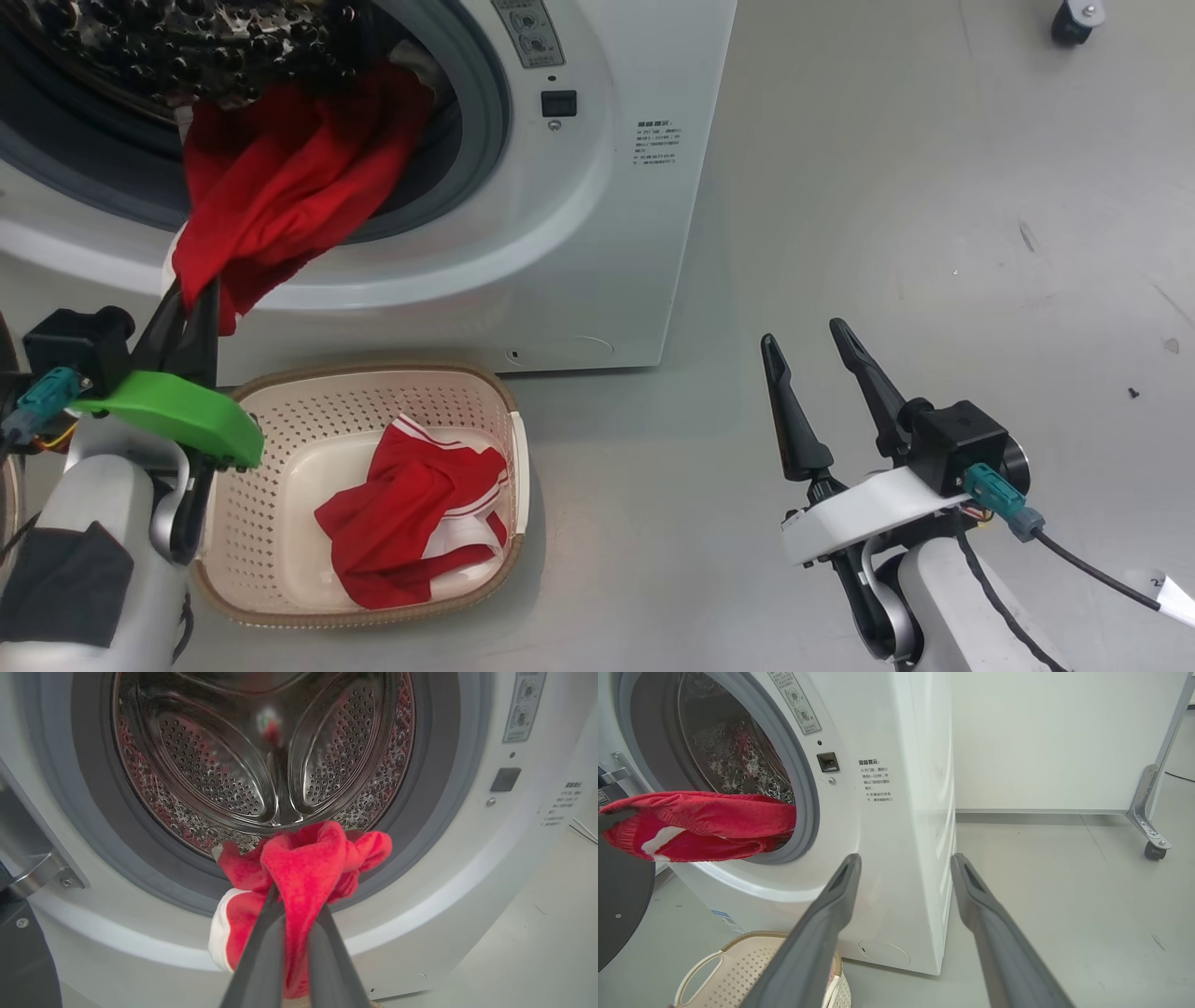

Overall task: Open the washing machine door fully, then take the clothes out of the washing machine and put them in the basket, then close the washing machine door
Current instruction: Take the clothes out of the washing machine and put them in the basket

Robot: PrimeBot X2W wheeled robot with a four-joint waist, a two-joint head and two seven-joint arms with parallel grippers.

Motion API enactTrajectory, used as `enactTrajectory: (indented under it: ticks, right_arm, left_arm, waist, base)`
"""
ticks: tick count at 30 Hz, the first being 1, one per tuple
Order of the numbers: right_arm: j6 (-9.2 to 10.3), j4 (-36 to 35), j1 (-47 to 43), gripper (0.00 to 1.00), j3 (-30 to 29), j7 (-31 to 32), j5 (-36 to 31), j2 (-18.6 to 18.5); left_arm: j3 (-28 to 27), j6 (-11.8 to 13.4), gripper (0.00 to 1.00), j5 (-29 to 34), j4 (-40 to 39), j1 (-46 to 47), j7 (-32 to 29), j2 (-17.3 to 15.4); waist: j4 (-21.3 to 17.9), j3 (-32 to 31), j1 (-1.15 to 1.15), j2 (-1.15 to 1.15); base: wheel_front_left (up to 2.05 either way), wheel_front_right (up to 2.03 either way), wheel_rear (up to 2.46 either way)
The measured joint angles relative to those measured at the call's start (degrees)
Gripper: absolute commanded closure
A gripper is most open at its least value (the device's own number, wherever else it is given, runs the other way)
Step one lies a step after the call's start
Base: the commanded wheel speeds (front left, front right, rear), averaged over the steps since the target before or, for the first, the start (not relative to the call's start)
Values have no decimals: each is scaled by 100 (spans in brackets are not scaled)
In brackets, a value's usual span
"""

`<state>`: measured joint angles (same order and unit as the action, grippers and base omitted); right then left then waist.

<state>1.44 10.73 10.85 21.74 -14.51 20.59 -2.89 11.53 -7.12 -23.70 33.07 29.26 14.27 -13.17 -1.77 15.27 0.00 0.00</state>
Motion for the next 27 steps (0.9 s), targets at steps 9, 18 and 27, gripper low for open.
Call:
enactTrajectory:
  ticks: [9, 18, 27]
  right_arm:
    - [-37, -8, -12, 0, -20, 0, 0, -2]
    - [-38, -11, -18, 0, -37, 0, 0, -2]
    - [-79, -8, -29, 0, -80, 0, 0, -5]
  left_arm:
    - [-408, 0, 100, -42, -1450, -110, 3, 3]
    - [-866, 0, 100, 112, -2611, -333, 21, 48]
    - [-984, 0, 100, 187, -3184, -685, 45, 225]
  waist:
    - [41, -4, 0, 0]
    - [51, -13, 0, 0]
    - [69, -103, 0, 0]
  base:
    - [0, 0, 0]
    - [0, 0, 0]
    - [0, 0, 0]
